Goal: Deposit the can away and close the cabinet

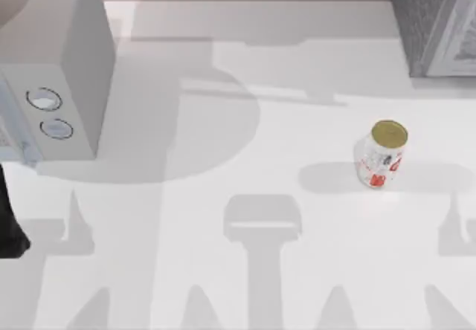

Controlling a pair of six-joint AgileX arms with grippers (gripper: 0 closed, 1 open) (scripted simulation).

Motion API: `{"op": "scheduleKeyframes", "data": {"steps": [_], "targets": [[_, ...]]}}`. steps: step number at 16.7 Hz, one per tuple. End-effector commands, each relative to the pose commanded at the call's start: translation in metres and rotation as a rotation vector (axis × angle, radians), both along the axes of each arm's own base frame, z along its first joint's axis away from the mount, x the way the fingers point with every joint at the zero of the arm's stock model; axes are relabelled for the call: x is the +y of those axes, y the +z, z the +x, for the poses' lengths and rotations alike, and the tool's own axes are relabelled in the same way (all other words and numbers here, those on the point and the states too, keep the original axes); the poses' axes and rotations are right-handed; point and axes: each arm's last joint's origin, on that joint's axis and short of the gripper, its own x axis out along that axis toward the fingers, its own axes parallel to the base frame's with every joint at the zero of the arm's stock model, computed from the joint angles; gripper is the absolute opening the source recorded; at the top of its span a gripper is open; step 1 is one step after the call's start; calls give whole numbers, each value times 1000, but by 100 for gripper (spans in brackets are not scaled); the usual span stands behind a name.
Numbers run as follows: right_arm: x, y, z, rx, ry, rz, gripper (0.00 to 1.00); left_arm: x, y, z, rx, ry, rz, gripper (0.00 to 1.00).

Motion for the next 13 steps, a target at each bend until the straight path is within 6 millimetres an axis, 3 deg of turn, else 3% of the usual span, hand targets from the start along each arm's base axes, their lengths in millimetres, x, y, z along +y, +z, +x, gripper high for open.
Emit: {"op": "scheduleKeyframes", "data": {"steps": [7, 13], "targets": [[5, 15, 6, -41, 14, 17, 100, 0, 0, 0, 0, 0, 0, 100], [23, 34, 37, -54, 25, 41, 100, 0, 0, 0, 0, 0, 0, 100]]}}
